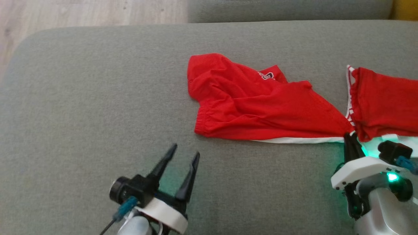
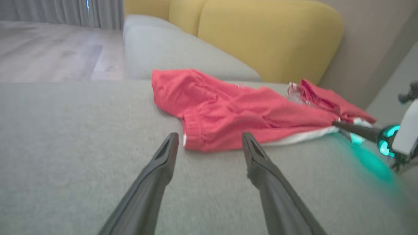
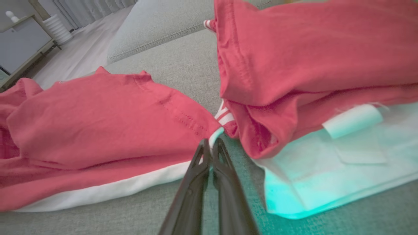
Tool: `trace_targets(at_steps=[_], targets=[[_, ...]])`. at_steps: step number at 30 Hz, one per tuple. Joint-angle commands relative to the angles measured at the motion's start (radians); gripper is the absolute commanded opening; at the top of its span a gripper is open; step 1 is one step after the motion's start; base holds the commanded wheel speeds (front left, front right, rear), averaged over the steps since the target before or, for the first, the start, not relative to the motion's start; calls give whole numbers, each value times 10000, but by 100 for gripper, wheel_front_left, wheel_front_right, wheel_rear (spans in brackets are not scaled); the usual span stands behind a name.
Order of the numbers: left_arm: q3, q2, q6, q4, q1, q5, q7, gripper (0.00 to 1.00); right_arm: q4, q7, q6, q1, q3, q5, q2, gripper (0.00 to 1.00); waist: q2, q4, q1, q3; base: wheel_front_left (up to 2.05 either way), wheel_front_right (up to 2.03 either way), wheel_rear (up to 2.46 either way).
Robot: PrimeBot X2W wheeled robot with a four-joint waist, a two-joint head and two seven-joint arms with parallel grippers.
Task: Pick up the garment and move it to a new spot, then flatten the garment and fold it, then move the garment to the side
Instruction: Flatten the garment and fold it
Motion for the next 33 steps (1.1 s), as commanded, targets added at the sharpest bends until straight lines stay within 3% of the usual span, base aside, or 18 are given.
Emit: trace_targets(at_steps=[1,6,11,24,33], targets=[[38,381,-5,13,-704,-113,37,100,-375,10,-7,-210,356,80,-38,0,-1,-113,0,37,0,0,0],[-1082,825,-7,1335,-1728,-529,414,100,-620,153,-7,-357,678,139,-38,0,-1,-366,0,192,0,0,0],[-1548,872,-8,2331,-2557,-666,506,100,-844,263,-7,-505,862,137,-37,0,-1,-565,0,406,0,0,0],[-2164,459,6,4978,-4474,-511,371,100,-1772,578,-7,-899,1343,253,-37,0,-1,-978,0,1162,0,0,0],[-2674,119,-6,5320,-5040,-709,-57,100,-2105,670,-7,-895,1318,304,-37,0,-1,-903,0,1339,0,0,0]])
